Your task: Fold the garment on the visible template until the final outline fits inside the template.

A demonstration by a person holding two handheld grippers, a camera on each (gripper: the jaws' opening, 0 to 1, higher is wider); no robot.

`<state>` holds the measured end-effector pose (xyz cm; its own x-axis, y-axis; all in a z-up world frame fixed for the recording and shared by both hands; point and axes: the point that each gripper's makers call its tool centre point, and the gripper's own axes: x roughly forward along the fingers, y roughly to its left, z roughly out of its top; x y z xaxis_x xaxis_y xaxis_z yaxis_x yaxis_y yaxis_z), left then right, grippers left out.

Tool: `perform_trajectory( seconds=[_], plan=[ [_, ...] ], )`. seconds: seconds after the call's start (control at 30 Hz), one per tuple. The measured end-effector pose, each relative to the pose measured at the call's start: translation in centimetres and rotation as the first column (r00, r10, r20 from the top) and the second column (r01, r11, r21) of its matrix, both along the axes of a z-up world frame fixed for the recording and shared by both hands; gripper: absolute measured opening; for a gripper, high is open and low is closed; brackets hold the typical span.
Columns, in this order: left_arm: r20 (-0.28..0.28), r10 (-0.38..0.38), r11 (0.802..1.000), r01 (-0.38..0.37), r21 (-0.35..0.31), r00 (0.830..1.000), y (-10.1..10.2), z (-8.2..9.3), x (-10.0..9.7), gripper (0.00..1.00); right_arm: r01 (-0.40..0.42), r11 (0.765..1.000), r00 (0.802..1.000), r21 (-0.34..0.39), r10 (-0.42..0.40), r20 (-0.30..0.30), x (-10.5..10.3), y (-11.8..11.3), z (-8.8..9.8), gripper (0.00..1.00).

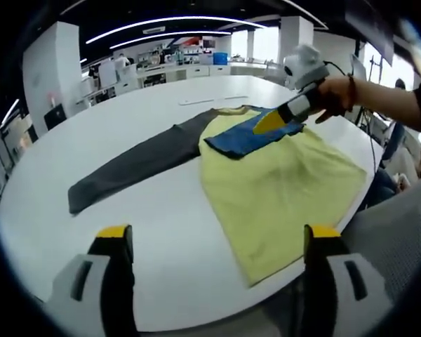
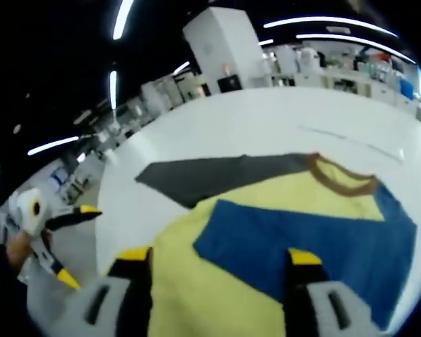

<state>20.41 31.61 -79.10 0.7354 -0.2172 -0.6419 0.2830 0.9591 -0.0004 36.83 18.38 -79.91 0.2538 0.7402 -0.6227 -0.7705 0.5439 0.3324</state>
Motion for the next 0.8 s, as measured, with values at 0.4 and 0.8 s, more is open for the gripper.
perform_trajectory(
  seconds=[0.4, 0.8],
  plan=[
    [0.010, -0.006, 1.000, 0.006, 0.001, 1.000, 0.0, 0.2, 0.5, 0.99, 0.125, 0.992, 0.992, -0.025, -0.125, 0.027, 1.7, -6.5, -0.2, 0.99],
    [0.027, -0.015, 1.000, 0.014, 0.005, 1.000, -0.1, 0.6, 1.3, 0.99, 0.312, 0.947, 0.950, -0.079, -0.309, 0.053, 4.5, -15.2, -1.3, 0.95]
  ],
)
